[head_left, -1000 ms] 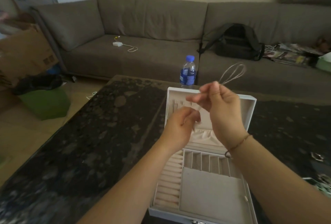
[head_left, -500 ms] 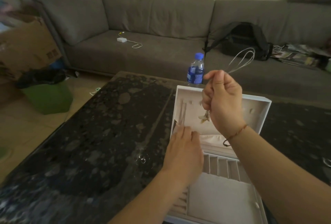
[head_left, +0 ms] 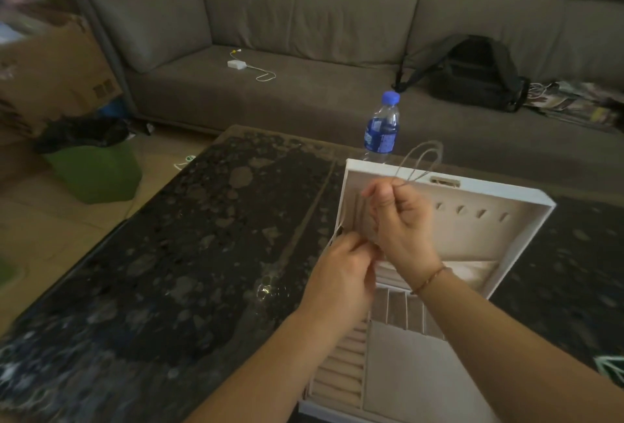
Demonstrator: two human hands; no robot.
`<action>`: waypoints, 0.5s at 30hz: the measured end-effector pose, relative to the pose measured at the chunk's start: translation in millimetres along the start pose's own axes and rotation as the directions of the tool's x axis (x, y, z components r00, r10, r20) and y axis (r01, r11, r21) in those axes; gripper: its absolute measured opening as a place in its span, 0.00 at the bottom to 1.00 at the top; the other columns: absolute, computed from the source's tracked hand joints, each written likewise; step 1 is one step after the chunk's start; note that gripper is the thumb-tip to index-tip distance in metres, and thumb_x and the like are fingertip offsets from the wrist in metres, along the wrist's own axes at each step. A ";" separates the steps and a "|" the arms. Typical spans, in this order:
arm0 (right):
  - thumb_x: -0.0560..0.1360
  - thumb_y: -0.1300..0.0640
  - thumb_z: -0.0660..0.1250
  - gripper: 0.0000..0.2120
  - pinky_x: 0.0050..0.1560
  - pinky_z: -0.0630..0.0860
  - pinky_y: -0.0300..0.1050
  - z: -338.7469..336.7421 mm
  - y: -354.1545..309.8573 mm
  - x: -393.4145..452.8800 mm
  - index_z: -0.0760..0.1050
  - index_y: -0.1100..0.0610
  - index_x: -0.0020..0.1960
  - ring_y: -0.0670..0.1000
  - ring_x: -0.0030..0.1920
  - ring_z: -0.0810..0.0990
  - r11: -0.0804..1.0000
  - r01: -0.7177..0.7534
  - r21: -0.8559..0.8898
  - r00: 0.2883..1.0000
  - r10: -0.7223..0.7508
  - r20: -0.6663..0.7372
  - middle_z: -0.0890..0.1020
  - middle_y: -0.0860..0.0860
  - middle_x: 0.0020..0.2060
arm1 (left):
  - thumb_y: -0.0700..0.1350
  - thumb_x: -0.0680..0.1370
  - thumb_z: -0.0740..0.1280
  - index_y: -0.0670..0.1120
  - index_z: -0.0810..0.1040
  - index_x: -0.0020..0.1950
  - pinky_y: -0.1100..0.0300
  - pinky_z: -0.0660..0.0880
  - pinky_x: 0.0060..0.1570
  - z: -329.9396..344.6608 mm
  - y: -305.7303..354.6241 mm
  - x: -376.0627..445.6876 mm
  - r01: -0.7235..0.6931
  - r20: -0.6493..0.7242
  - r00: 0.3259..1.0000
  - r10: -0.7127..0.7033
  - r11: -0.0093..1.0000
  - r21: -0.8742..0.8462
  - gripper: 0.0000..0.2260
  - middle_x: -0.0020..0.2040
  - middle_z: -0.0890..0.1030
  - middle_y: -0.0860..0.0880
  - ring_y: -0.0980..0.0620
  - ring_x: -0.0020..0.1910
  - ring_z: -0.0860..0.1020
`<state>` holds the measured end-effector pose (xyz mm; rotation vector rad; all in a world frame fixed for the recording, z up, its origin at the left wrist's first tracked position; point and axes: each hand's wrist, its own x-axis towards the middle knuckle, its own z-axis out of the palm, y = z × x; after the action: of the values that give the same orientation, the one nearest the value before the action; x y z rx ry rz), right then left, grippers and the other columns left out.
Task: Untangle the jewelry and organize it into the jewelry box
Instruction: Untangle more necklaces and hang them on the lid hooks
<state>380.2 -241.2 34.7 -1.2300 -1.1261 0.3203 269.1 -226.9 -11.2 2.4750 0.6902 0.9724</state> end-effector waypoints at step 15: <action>0.83 0.51 0.55 0.22 0.27 0.66 0.38 -10.6 10.0 1.7 0.77 0.53 0.33 0.45 0.25 0.69 0.914 -0.405 0.010 0.895 0.394 0.212 0.74 0.50 0.24 | 0.39 0.77 0.65 0.46 0.78 0.44 0.62 0.76 0.39 -22.4 3.0 32.9 0.171 -0.220 0.951 -0.218 0.962 -0.213 0.05 0.40 0.78 0.54 0.59 0.38 0.75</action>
<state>393.1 -242.4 27.9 -1.4011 -1.0229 0.8022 275.1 -206.6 22.6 2.0973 0.8566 1.2135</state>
